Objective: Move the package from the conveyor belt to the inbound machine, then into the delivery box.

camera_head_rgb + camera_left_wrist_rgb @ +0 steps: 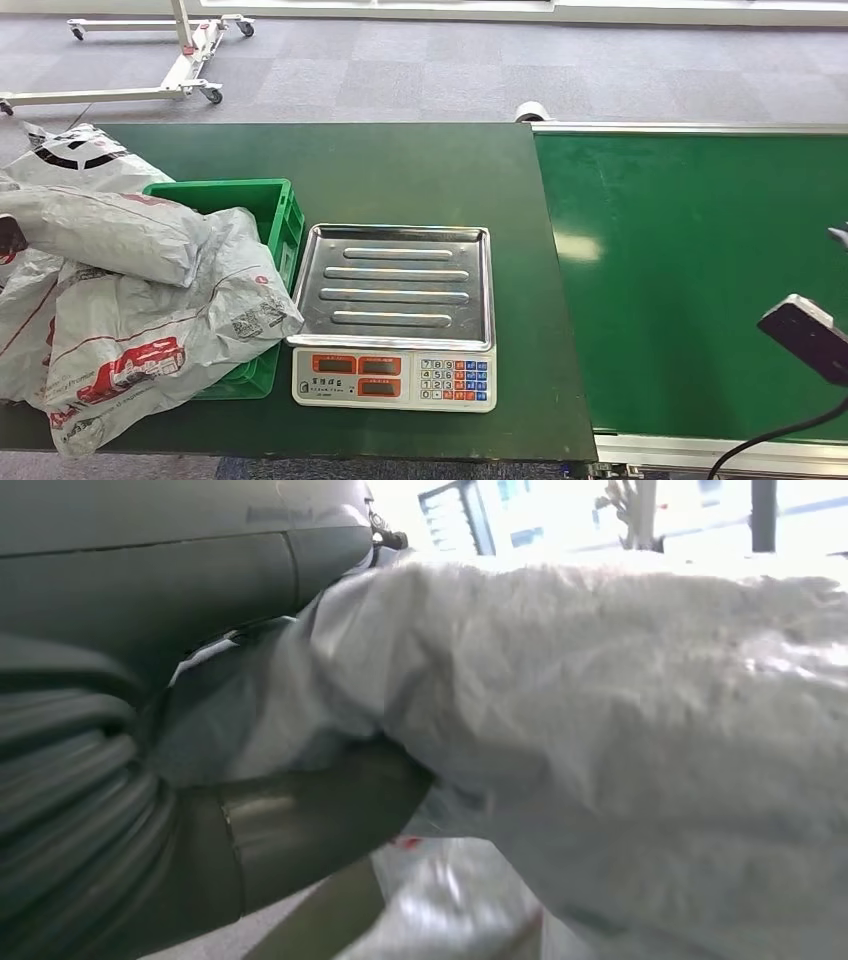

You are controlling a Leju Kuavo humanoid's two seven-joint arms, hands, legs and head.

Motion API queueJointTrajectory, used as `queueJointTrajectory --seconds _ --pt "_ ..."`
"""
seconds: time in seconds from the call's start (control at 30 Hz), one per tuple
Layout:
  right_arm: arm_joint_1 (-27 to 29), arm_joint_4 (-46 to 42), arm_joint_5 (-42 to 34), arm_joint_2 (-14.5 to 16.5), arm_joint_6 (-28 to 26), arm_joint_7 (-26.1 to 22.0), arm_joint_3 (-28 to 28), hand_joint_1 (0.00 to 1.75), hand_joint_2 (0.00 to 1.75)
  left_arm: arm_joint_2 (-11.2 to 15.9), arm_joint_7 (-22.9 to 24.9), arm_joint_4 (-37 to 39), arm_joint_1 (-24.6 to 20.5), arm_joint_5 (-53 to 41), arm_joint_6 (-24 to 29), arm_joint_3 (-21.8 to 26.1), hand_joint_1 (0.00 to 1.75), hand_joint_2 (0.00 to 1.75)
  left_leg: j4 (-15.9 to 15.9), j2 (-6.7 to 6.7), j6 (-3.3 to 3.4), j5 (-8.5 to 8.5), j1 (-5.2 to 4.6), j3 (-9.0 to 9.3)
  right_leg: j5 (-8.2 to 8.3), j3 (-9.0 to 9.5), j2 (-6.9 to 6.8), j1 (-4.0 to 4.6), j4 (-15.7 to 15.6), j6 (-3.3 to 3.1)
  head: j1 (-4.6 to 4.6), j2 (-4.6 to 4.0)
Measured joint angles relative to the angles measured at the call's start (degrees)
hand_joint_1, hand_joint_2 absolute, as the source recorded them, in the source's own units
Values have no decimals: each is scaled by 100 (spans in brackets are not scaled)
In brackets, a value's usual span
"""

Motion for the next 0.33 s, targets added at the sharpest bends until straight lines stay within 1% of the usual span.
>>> queueJointTrajectory --seconds 0.03,0.07,0.13,0.17,0.23,0.33 --pt "29 -20 0 15 2 1 -21 0 175 -10 3 -181 292 -23 -99 212 17 131 0 0 1 -1 0 0 0 1 0 0 0 0 0 0" --pt "58 -38 0 29 3 1 -44 0 175 -24 8 -353 548 -41 -197 406 0 87 0 0 2 -2 0 0 0 1 0 0 0 0 -1 0" --pt "119 -75 7 52 4 3 -82 0 175 -51 14 -641 953 -72 -341 693 0 0 1 0 3 -2 0 0 0 2 0 0 0 0 -1 0" --pt "146 -94 16 61 4 10 -92 0 175 -71 15 -768 1094 -97 -387 792 0 0 1 0 3 -2 0 0 0 2 -1 1 0 0 0 0" --pt "188 -130 43 81 4 29 -101 0 175 -130 14 -966 1230 -183 -452 886 0 0 1 -4 3 -2 1 0 0 4 -7 1 -1 1 0 0" --pt "222 -174 77 119 5 55 -130 0 175 -248 34 -1156 1214 -309 -532 898 0 0 1 -14 3 -1 1 0 0 9 -20 1 -1 0 0 0"
